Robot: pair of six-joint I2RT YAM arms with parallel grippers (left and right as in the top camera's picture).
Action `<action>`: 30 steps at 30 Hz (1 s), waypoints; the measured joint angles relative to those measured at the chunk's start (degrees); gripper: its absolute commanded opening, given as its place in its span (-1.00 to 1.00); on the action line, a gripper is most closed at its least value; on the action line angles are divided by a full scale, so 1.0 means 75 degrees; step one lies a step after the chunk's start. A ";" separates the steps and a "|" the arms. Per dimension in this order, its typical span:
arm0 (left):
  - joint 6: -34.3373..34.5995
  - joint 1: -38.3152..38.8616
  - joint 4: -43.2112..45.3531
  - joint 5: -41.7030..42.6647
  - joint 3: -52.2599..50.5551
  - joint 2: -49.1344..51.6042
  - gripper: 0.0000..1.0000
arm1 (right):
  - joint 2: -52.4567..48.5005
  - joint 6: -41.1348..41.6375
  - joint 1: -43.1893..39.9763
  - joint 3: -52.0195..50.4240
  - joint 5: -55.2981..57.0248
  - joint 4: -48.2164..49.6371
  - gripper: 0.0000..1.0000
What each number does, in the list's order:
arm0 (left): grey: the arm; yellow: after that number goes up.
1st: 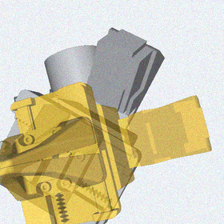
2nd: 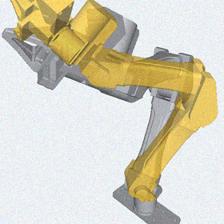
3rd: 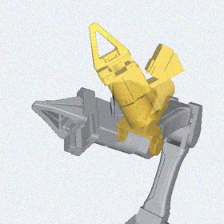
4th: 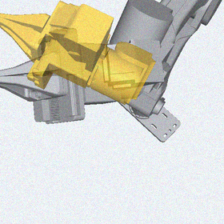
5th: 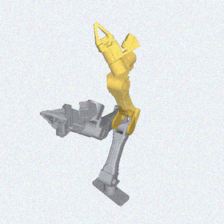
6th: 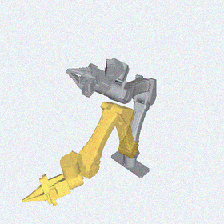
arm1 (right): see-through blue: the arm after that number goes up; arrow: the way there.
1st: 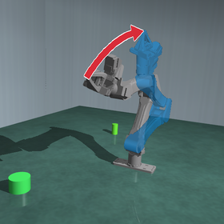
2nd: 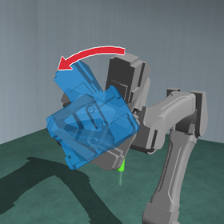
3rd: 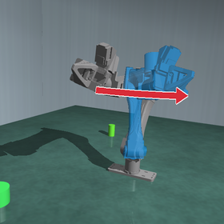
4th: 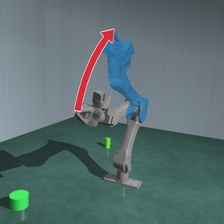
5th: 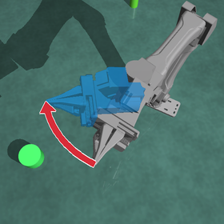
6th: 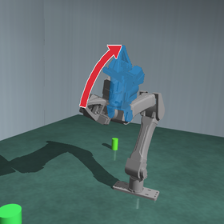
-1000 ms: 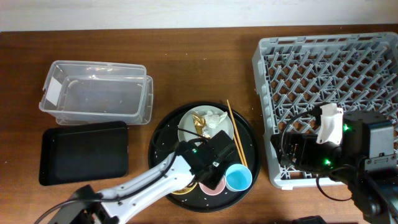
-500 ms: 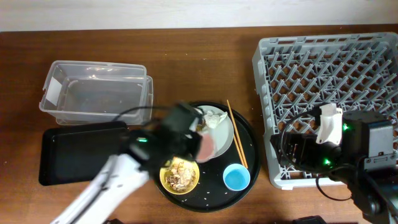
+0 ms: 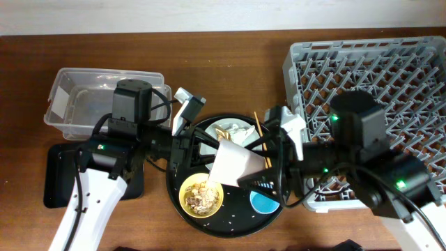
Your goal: Sort waste into correct bins and load items into the dishwasher rack
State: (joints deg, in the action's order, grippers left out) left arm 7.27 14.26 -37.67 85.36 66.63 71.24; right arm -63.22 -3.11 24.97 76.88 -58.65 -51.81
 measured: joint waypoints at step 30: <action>-0.0251 0.0810 -0.2716 -0.6251 0.0058 0.0000 0.87 | -0.3095 0.1920 -0.4660 -0.0749 0.6210 -0.2926 0.78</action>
State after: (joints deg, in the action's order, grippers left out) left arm 5.39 20.34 -58.04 38.48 67.07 71.24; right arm -86.43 11.29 -9.98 71.26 -12.08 -73.76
